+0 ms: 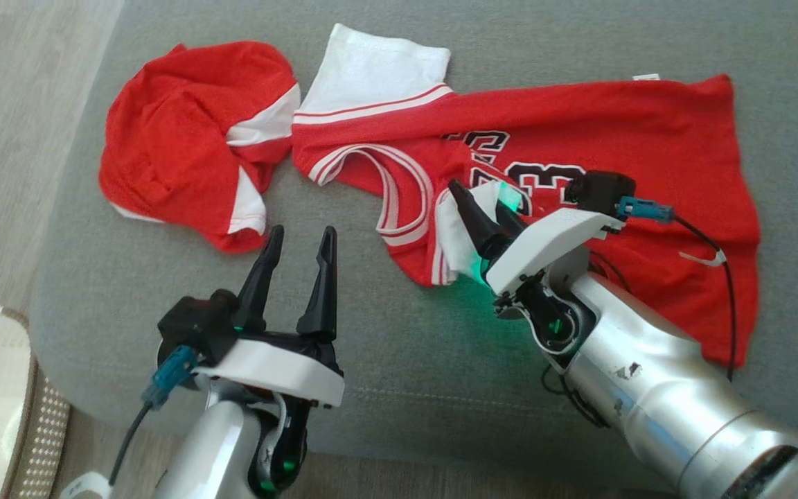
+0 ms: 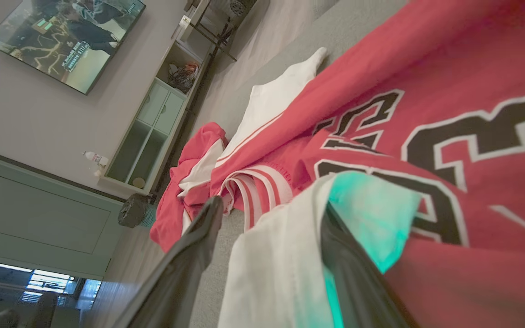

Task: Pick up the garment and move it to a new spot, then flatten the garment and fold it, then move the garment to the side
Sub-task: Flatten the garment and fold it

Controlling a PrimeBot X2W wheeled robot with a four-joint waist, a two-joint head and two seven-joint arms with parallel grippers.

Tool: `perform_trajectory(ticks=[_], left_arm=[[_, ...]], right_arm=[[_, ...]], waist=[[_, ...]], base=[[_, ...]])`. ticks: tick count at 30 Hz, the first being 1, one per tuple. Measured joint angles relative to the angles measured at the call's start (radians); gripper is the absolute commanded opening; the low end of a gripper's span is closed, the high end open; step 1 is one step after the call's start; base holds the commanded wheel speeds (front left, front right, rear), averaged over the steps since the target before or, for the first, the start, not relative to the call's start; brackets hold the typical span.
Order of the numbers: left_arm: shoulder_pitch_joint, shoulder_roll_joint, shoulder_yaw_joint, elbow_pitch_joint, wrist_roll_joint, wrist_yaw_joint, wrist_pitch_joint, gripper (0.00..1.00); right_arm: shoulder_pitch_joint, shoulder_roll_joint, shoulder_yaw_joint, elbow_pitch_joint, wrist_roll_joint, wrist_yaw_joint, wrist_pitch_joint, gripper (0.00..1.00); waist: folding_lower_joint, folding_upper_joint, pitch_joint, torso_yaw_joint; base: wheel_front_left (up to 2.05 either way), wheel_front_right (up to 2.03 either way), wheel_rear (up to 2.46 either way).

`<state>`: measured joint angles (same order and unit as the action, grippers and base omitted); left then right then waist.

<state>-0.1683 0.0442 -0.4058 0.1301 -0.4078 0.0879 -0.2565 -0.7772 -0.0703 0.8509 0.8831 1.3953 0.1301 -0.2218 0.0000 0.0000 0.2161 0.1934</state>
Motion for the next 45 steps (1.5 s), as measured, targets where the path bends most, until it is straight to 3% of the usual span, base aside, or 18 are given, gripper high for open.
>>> perform_trajectory(ticks=[11,18,21,25,28,30,31,32,35,39,45], left_arm=[[0.004,0.0,0.021,0.003,0.002,-0.001,0.0,1.0],[0.027,0.0,0.027,0.002,0.011,-0.001,0.0,1.0],[0.037,0.0,0.028,-0.001,0.011,0.0,0.0,1.0],[0.041,0.0,0.028,-0.002,0.011,0.0,0.0,1.0],[0.043,0.0,0.028,-0.006,0.016,0.0,0.0,1.0],[0.045,0.0,0.028,-0.006,0.019,0.0,0.0,1.0],[0.045,0.0,0.028,-0.006,0.02,-0.003,0.0,1.0],[0.045,0.0,0.028,-0.006,0.02,-0.003,0.0,1.0],[0.045,0.0,0.028,-0.004,0.03,-0.01,0.0,1.0],[0.045,0.0,0.027,0.001,0.046,-0.014,0.0,1.0],[0.04,0.001,-0.042,0.021,0.233,-0.035,0.0,1.0]], right_arm=[[-0.09,-0.007,0.028,0.131,-0.074,0.0,0.0,1.0],[-0.114,-0.086,0.012,0.12,-0.172,0.0,-0.026,1.0],[-0.096,-0.137,-0.085,0.046,-0.266,0.0,-0.026,1.0],[0.03,-0.184,-0.306,-0.106,-0.448,0.0,-0.031,1.0],[0.221,-0.167,-0.485,-0.24,-0.586,0.0,-0.031,1.0],[0.348,-0.132,-0.583,-0.338,-0.682,0.0,-0.031,1.0],[0.445,-0.095,-0.636,-0.432,-0.786,0.0,-0.031,1.0],[0.445,-0.095,-0.636,-0.432,-0.786,0.0,-0.031,1.0],[0.541,-0.049,-0.665,-0.553,-0.929,0.0,-0.031,1.0],[0.569,-0.029,-0.699,-0.579,-0.953,0.0,-0.031,1.0],[0.583,-0.009,-0.748,-0.588,-0.97,0.0,-0.031,1.0]], waist=[[0.0,0.0,-0.057,-0.075],[0.0,0.0,-0.091,-0.123],[0.0,0.0,-0.099,-0.142],[0.0,0.0,-0.103,-0.165],[0.0,0.0,-0.104,-0.181],[0.0,0.0,-0.103,-0.193],[0.0,0.0,-0.099,-0.203],[0.0,0.0,-0.099,-0.203],[0.0,0.0,-0.091,-0.224],[0.0,0.0,-0.087,-0.236],[0.0,0.0,-0.078,-0.252]], base=[[0.0,0.0,0.0],[0.0,0.0,0.0],[0.0,0.0,0.0],[0.0,0.0,0.0],[0.0,0.0,0.0],[0.0,0.0,0.0],[0.0,0.0,0.0],[0.0,0.0,0.0],[0.0,0.0,0.0],[0.0,0.0,0.0],[0.0,0.0,0.0]])
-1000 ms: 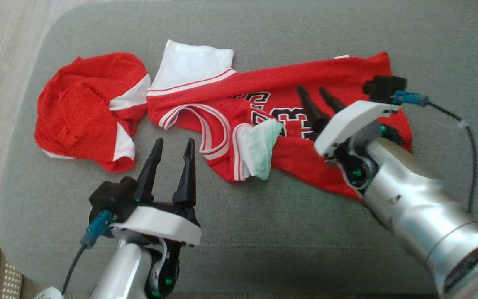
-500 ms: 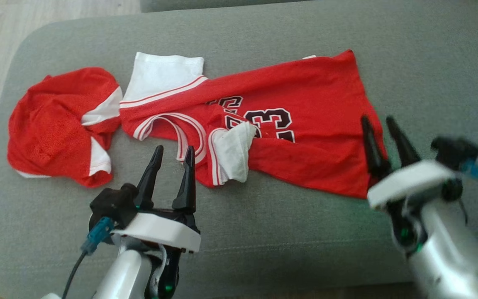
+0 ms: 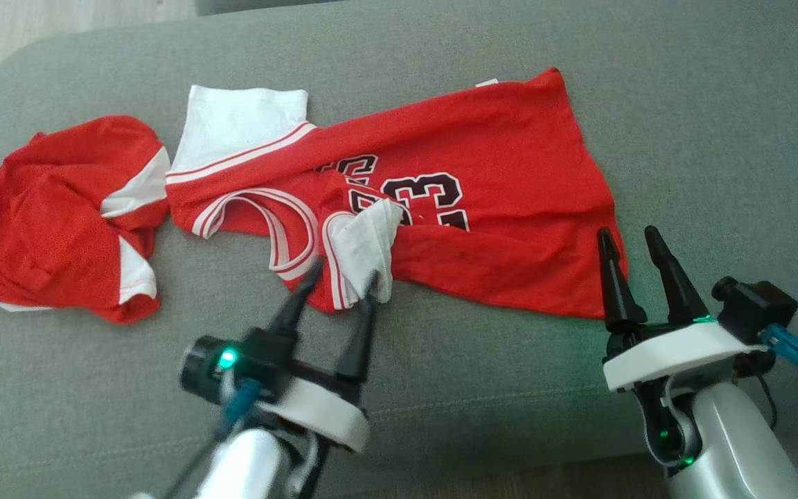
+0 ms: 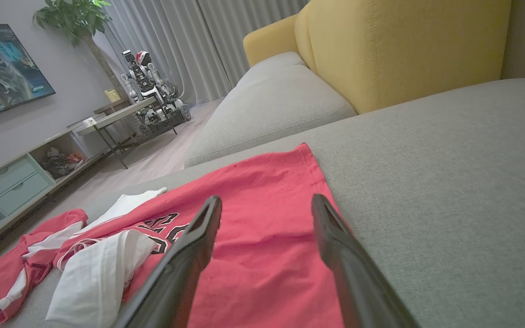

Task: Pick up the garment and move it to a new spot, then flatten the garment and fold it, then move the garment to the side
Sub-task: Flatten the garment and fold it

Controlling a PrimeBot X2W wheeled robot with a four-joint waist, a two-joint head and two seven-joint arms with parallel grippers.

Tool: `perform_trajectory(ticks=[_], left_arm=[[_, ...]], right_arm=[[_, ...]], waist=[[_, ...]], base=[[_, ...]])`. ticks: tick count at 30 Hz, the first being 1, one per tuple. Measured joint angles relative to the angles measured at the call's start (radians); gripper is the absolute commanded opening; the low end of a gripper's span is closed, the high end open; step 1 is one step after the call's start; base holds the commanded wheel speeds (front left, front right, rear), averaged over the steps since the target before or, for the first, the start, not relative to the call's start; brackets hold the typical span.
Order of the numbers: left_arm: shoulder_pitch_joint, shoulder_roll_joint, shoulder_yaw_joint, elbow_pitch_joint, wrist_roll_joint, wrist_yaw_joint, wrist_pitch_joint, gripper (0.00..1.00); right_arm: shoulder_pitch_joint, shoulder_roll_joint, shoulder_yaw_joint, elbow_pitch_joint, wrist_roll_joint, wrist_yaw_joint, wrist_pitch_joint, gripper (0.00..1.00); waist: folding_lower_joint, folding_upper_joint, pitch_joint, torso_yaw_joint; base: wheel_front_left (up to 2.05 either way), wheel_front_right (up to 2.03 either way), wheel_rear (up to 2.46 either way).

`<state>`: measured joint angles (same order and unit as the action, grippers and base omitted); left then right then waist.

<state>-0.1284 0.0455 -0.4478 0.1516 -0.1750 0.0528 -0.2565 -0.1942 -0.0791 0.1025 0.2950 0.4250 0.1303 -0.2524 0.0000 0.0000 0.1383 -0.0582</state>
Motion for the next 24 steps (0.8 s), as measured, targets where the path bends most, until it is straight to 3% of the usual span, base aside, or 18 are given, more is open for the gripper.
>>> perform_trajectory(ticks=[6,10,17,24], left_arm=[[-0.044,0.009,-0.118,0.07,0.203,0.005,0.0,1.0],[-0.098,0.025,-0.183,0.153,0.28,0.059,0.0,1.0],[-0.178,0.037,-0.2,0.355,0.295,0.156,0.0,1.0],[-0.234,0.036,-0.201,0.448,0.271,0.208,0.0,1.0]], right_arm=[[-0.001,0.013,-0.024,0.005,0.003,0.0,0.0,1.0],[-0.004,0.016,-0.032,0.012,0.018,0.0,0.0,1.0],[-0.027,0.018,-0.038,0.018,0.042,0.0,0.0,1.0],[-0.041,0.02,-0.052,0.021,0.061,0.0,0.0,1.0]], waist=[[0.0,0.0,0.019,-0.02],[0.0,0.0,0.032,-0.041],[0.0,0.0,0.057,-0.08],[0.0,0.0,0.076,-0.097]], base=[[0.0,0.0,0.0],[0.0,0.0,0.0],[0.0,0.0,0.0],[0.0,0.0,0.0]])
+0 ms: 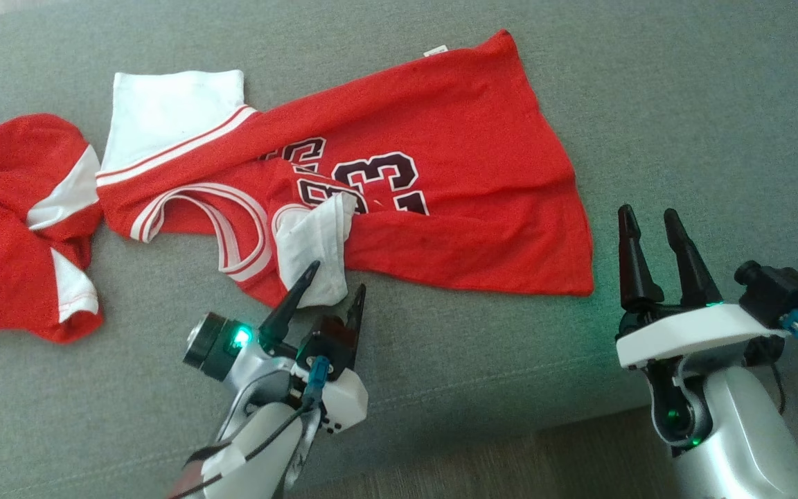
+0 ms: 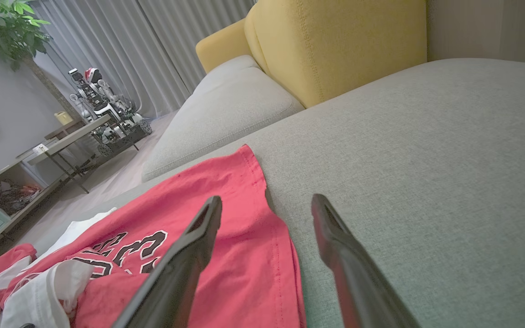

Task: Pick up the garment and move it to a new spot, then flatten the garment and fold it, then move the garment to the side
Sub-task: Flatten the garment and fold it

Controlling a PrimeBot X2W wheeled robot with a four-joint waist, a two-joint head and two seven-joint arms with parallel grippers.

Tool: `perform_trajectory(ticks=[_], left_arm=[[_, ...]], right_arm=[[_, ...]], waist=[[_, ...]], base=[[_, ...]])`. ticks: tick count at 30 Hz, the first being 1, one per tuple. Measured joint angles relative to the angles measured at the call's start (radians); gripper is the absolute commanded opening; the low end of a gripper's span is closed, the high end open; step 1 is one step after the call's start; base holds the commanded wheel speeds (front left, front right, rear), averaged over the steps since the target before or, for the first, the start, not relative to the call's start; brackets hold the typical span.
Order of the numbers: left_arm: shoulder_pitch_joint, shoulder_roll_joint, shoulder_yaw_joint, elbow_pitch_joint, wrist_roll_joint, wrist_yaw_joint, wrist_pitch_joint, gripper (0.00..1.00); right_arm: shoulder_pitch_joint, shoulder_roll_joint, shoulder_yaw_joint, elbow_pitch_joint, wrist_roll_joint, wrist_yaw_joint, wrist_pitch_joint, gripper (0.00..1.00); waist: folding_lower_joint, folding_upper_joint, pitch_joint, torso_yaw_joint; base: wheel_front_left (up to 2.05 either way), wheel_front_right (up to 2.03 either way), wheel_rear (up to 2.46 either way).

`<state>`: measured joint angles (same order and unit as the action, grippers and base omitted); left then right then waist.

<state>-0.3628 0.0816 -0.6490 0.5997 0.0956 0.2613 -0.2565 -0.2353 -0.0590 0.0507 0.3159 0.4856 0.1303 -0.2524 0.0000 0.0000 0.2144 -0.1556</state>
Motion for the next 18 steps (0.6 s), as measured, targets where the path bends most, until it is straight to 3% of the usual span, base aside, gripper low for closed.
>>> perform_trajectory(ticks=[18], left_arm=[[-0.077,-0.009,-0.05,0.151,-0.054,-0.006,0.0,1.0]], right_arm=[[-0.012,0.002,-0.001,0.013,0.009,0.0,0.0,1.0]], waist=[[0.0,0.0,0.024,-0.004]], base=[[0.0,0.0,0.0]])
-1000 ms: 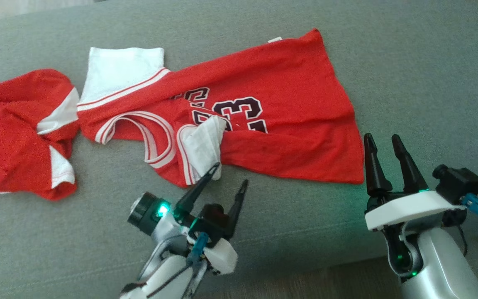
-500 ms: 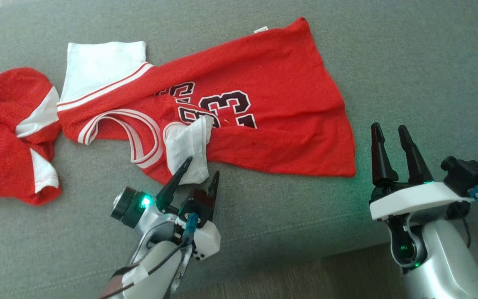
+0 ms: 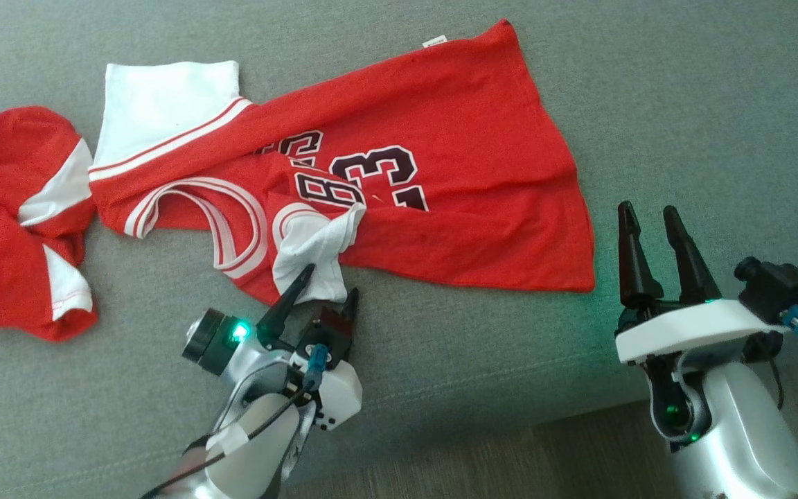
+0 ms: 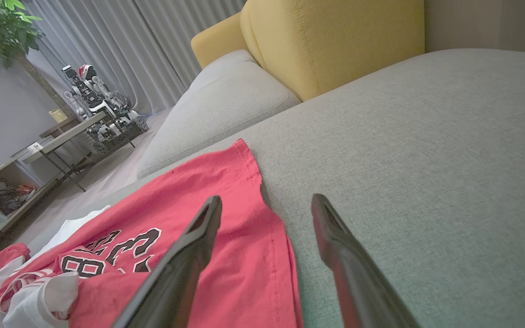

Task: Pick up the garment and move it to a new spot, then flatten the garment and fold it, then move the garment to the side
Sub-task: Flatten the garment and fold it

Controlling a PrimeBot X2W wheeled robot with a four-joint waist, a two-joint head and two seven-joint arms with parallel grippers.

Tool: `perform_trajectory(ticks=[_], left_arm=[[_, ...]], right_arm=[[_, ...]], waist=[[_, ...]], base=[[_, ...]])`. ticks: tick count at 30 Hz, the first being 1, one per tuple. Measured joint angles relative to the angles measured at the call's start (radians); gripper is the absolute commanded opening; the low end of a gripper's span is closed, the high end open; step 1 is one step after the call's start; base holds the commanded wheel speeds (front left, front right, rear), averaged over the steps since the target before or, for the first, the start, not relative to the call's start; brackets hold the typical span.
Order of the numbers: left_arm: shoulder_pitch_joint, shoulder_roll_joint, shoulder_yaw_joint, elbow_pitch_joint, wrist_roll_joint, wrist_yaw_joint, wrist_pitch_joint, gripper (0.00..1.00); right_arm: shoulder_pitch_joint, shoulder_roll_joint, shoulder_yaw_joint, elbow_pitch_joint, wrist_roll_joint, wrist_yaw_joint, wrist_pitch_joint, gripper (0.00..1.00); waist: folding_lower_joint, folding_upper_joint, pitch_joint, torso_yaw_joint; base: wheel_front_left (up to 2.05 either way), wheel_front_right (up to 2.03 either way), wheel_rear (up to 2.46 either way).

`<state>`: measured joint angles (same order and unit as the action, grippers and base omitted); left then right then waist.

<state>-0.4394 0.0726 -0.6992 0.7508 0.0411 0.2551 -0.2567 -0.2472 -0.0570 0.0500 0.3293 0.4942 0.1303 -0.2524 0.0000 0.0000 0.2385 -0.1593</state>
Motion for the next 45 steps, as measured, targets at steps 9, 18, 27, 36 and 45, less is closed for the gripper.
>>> perform_trajectory(ticks=[9,18,27,36,45], left_arm=[[0.002,-0.003,-0.009,-0.04,-0.028,-0.006,0.0,0.0],[0.063,0.024,-0.005,-0.222,-0.061,0.014,0.0,0.0],[0.151,0.067,0.069,-0.437,-0.082,0.06,0.0,0.0],[0.194,0.075,0.108,-0.536,-0.082,0.07,0.0,0.0],[0.195,0.071,0.132,-0.56,-0.08,0.069,0.0,0.0]], right_arm=[[-0.011,0.0,-0.019,0.037,-0.002,0.0,0.0,1.0],[-0.01,0.002,-0.036,0.144,-0.011,0.0,0.0,1.0],[-0.009,0.002,-0.047,0.329,0.087,0.0,0.034,1.0],[-0.061,0.001,0.007,0.451,0.163,0.0,0.031,1.0],[-0.098,-0.013,0.071,0.502,0.208,0.0,0.019,0.0]], waist=[[0.0,0.0,-0.002,0.015],[0.0,0.0,-0.039,0.058],[0.0,0.0,-0.065,0.084],[0.0,0.0,-0.069,0.111],[0.0,0.0,-0.062,0.137]], base=[[0.0,0.0,0.0],[0.0,0.0,0.0],[0.0,0.0,0.0],[0.0,0.0,0.0],[0.0,0.0,0.0]])
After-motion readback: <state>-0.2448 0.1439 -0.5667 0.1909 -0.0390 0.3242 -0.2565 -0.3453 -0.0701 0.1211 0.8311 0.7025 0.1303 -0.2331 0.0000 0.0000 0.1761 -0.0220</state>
